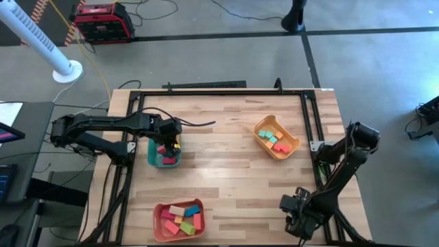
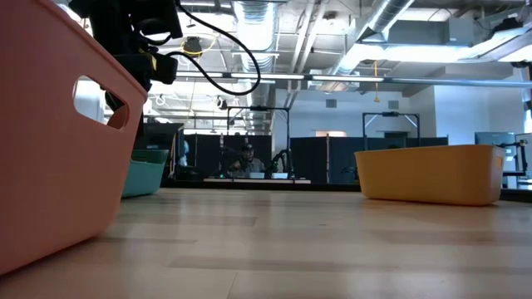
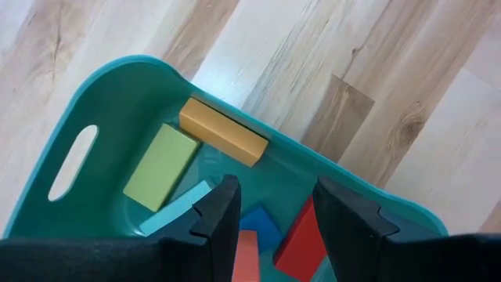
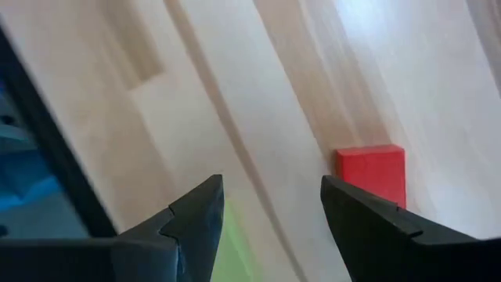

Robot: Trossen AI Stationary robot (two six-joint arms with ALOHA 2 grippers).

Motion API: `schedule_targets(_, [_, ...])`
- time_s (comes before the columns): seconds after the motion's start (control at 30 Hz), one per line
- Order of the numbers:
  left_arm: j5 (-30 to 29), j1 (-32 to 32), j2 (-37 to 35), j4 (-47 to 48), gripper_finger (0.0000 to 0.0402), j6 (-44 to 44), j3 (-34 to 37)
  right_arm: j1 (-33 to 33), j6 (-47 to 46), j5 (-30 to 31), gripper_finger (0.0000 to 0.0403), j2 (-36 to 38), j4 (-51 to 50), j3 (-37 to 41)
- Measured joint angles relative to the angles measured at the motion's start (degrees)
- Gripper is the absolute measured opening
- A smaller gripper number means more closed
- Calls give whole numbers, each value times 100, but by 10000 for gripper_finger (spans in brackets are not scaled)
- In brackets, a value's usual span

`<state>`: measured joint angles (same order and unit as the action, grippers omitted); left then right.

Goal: Sort blocks by size
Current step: Put the thin light green rectangular block into the green bin

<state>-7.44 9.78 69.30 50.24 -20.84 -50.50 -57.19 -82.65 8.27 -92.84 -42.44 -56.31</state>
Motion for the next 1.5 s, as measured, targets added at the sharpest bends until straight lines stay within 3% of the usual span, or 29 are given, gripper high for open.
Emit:
schedule_targets(0.3, [142,0,0,2,153,0,0,-446,-47,233,256,293,426,-10])
schedule_targets(0.63, [292,-169,-113,-24,162,236,-183,-1227,-1093,228,256,-88,511,-13])
schedule_targets(1.03, [-142,-223,-421,24,263,382,-709,-1220,-829,280,256,-214,475,-15])
schedule_targets(1.23, [-13,-223,-498,36,270,278,-791,-1160,-617,457,256,-214,522,-15])
schedule_targets(1.5, [599,-300,-605,-78,271,262,-796,-1125,-374,534,256,-320,677,-20])
